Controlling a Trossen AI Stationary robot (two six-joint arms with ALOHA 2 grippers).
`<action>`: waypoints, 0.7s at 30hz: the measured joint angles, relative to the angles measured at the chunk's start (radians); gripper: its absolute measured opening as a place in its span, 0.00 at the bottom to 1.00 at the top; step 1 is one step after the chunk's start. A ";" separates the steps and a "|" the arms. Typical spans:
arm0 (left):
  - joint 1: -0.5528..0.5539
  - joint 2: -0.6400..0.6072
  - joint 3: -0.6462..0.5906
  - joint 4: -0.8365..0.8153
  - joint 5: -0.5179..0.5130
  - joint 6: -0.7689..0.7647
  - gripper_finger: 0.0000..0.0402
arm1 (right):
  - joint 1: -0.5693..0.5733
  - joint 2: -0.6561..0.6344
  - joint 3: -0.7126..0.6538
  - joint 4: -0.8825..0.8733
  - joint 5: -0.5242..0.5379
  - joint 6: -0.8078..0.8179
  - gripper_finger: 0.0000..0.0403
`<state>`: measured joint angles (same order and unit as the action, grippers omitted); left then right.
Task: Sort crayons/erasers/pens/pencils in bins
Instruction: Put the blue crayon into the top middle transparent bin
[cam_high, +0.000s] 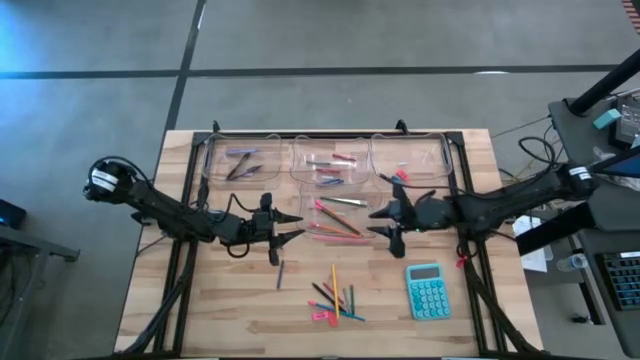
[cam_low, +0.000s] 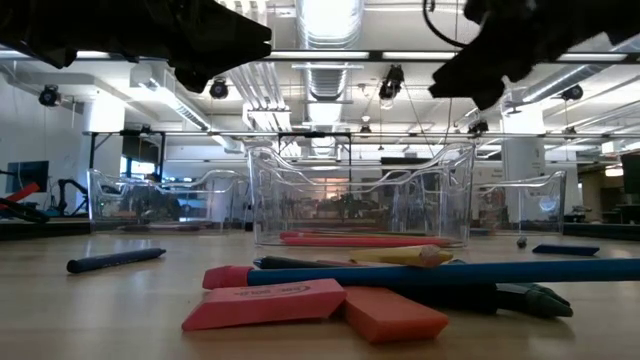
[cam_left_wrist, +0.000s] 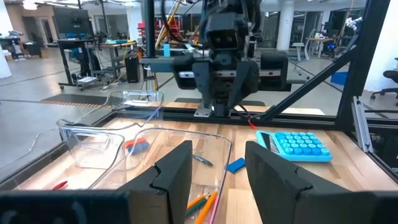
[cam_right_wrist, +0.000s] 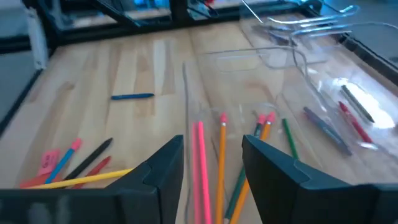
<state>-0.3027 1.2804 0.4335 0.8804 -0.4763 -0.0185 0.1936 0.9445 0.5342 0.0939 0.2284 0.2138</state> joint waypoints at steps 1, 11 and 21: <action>0.000 0.000 0.000 0.000 0.000 0.000 0.33 | 0.010 -0.018 -0.033 0.034 0.005 0.003 0.38; 0.000 0.000 -0.001 0.000 0.000 -0.002 0.33 | 0.029 -0.126 -0.208 0.171 0.009 0.018 0.38; 0.000 0.000 -0.001 0.000 0.000 -0.052 0.33 | 0.029 -0.140 -0.260 0.294 -0.006 0.013 0.38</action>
<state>-0.3023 1.2804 0.4324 0.8806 -0.4763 -0.0708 0.2226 0.8045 0.2744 0.3879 0.2229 0.2273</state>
